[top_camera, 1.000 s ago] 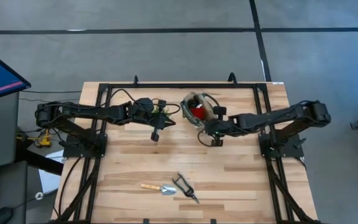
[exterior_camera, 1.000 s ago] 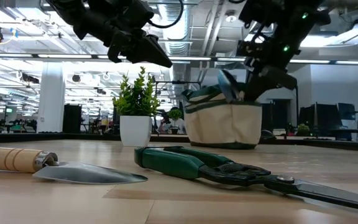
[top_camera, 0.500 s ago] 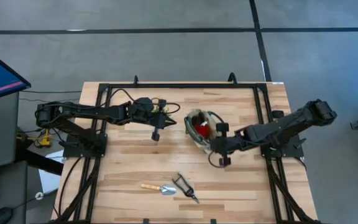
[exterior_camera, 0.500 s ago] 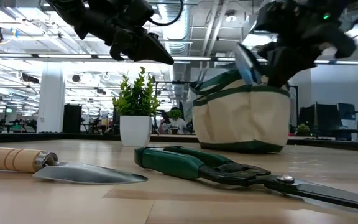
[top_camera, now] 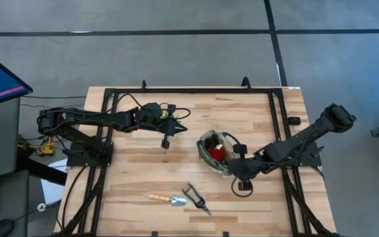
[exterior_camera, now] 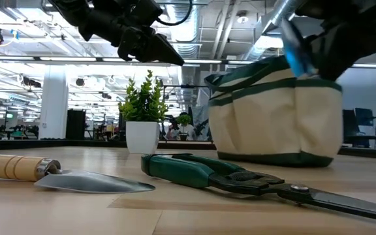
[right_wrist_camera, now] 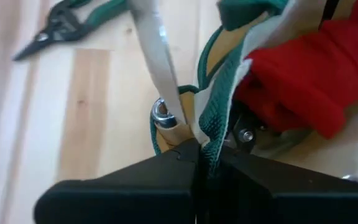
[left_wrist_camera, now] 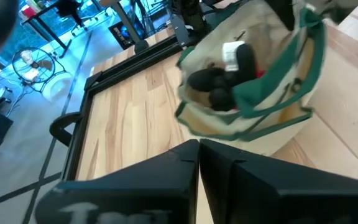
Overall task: Pick & Place Garden tools in Gardening bag
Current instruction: Move the white gardening bag to the center of the table, then put the brown trowel into the white gardening bag
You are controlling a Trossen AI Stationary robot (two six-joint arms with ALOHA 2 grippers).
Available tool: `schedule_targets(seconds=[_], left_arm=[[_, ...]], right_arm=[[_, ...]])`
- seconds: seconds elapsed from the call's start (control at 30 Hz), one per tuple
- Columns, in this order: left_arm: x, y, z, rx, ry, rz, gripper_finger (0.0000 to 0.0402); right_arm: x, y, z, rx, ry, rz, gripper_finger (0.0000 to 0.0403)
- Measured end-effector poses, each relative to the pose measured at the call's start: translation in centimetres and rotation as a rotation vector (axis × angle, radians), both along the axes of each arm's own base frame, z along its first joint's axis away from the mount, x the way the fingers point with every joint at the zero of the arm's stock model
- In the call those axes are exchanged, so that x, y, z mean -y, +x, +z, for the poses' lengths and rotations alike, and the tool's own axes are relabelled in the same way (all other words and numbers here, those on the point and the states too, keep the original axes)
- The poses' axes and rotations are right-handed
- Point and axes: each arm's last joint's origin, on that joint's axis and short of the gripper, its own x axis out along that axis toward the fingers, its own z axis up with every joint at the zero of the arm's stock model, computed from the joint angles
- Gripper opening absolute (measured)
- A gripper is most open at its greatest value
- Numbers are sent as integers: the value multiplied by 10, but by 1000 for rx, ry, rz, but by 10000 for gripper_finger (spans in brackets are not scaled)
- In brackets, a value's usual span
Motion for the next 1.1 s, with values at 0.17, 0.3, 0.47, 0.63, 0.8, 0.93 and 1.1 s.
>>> schedule_targets(seconds=[0.17, 0.3, 0.47, 0.63, 0.8, 0.93, 1.1], left_arm=[[0, 0, 0, 4, -2, 1, 4], [0, 0, 1, 7, -5, 3, 4], [0, 0, 1, 8, -5, 3, 4], [0, 0, 1, 8, -5, 3, 4], [0, 0, 1, 10, -22, 10, 4], [0, 0, 1, 12, -29, 13, 4], [1, 1, 1, 18, -70, 23, 4]], right_arm=[[-7, -4, 0, -12, 26, 12, 0], [-2, -1, 0, 0, 10, -18, 6], [5, 2, 0, 3, 6, -42, 54], [8, 2, 4, -34, -14, -45, 115], [8, -1, 34, -147, 4, -23, 154], [7, -1, 67, -152, -4, -6, 145], [8, -4, 102, -149, 8, -1, 97]])
